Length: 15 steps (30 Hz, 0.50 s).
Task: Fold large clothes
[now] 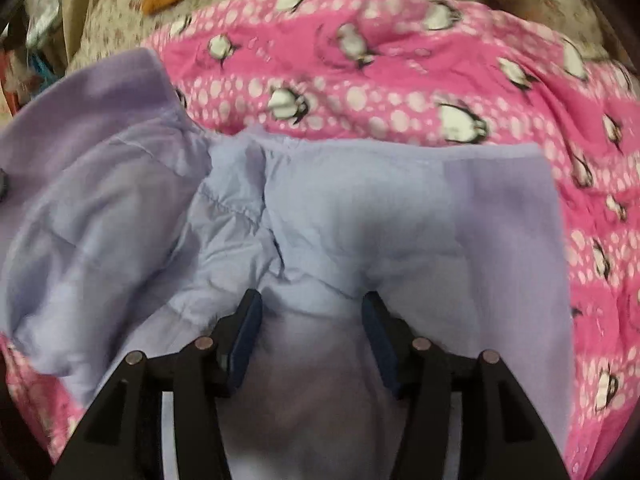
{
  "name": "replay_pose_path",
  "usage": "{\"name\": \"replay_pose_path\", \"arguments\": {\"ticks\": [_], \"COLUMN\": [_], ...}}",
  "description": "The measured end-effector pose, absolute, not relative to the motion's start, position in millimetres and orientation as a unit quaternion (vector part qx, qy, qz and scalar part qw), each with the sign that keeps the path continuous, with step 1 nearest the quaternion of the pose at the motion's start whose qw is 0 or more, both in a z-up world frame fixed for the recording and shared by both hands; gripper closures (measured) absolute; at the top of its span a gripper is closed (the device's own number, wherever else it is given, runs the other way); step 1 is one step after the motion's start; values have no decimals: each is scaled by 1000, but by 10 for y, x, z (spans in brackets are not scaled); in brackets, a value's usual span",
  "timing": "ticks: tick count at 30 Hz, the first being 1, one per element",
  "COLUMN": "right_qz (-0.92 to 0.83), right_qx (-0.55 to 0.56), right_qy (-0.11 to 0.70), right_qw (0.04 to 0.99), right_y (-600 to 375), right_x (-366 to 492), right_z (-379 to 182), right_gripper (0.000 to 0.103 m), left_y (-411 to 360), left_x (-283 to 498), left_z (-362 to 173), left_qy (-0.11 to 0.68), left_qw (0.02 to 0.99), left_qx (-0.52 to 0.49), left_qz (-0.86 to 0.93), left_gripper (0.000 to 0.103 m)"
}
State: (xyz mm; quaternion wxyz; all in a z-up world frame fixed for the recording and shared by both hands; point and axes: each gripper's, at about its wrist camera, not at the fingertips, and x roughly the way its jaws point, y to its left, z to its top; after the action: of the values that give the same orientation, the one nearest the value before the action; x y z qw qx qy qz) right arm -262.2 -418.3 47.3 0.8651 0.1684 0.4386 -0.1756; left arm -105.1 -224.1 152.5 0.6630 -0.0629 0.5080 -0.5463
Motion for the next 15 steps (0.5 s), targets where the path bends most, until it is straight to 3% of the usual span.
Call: {"name": "replay_pose_path", "arguments": {"ticks": [6,10,15], "right_qz": [-218,-239,-239], "right_qx": [227,313,395], "right_qy": [368,304,275], "right_qw": [875,867,843], "right_y": [-4623,-5019,-5345], "right_x": [-3332,-3797,-4076], "right_z": [809,752,584], "right_gripper": [42,42,42], "left_y": [-3080,-3700,-3831], "left_x": [-1718,-2212,-2360], "left_z": [1601,1128,856], "left_qy": [498,529,543], "left_qw": [628,579,550], "left_qx": [-17,4,-38], "left_qz": [-598,-621,-633], "left_gripper": [103,102,79]}}
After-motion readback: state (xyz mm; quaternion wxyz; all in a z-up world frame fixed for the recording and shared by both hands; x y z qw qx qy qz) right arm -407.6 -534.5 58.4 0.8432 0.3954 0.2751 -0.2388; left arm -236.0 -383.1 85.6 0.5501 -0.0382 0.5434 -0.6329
